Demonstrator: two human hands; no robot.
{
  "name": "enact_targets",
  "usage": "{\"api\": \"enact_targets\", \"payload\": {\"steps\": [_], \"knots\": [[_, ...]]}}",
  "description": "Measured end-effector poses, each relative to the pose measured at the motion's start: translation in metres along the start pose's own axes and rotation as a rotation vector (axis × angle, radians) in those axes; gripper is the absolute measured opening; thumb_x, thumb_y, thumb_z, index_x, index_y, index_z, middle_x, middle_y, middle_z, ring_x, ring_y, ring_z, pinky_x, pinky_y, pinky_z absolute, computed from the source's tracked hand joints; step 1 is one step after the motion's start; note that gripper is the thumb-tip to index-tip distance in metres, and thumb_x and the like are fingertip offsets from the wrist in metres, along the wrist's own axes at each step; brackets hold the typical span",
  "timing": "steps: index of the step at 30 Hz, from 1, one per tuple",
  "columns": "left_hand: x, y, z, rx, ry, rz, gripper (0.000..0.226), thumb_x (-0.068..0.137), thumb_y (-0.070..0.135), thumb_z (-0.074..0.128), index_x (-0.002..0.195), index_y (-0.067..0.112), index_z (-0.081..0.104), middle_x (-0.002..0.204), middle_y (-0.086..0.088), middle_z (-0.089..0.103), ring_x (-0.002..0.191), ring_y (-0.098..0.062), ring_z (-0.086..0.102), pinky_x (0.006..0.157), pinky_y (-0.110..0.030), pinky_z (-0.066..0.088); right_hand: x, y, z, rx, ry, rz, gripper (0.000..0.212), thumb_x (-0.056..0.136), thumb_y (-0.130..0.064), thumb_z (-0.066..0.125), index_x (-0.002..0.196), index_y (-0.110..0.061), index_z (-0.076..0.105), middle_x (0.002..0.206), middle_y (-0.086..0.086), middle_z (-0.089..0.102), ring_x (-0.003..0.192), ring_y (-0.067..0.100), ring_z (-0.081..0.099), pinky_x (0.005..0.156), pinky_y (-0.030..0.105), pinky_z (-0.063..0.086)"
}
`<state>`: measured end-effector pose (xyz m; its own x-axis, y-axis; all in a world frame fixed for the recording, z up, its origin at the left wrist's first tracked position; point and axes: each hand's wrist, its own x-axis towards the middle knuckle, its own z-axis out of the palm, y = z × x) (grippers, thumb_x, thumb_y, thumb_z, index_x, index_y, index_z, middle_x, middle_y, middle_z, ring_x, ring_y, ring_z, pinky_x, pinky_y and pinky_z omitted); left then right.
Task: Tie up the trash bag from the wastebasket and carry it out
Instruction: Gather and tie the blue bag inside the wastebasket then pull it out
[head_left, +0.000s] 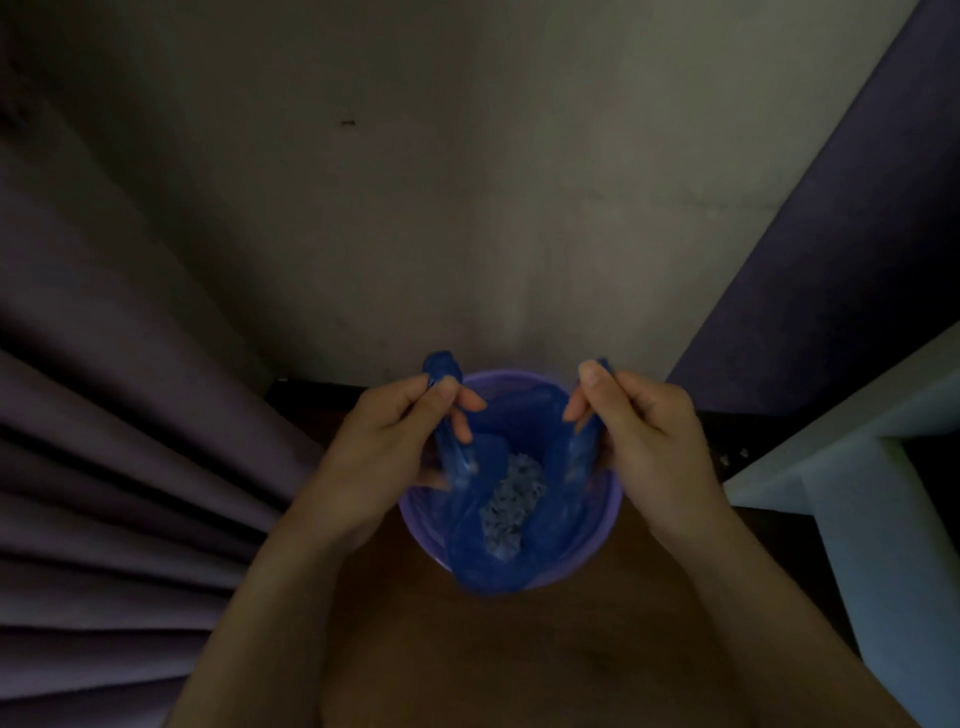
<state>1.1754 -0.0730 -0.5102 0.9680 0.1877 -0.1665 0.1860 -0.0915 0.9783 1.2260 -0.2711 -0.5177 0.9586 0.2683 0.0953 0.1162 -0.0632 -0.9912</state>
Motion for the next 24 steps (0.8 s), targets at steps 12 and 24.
{"api": "enact_targets", "payload": {"steps": [12,24], "knots": [[0.008,-0.015,-0.010,0.376,0.361,0.380,0.023,0.100,0.035,0.052,0.084,0.023,0.062,0.076,0.001,0.064,0.071,-0.018,0.064,0.067,-0.047,0.055,0.015,0.027,-0.018,-0.232,-0.067,-0.222,0.030,0.093,-0.036,0.064,0.123,-0.037,0.062,0.137,-0.012,0.050,0.136,-0.004,0.040,0.106,0.019,0.042],[0.004,-0.004,0.031,0.212,0.023,0.540,0.012,0.096,0.018,0.061,0.091,0.010,0.068,0.091,-0.006,0.062,0.084,-0.021,0.064,0.076,-0.031,0.052,0.006,0.043,0.037,-0.305,-0.285,-0.118,0.026,0.087,-0.029,0.072,0.099,-0.047,0.058,0.088,-0.014,0.071,0.083,0.004,0.069,0.071,0.026,0.056]]}}
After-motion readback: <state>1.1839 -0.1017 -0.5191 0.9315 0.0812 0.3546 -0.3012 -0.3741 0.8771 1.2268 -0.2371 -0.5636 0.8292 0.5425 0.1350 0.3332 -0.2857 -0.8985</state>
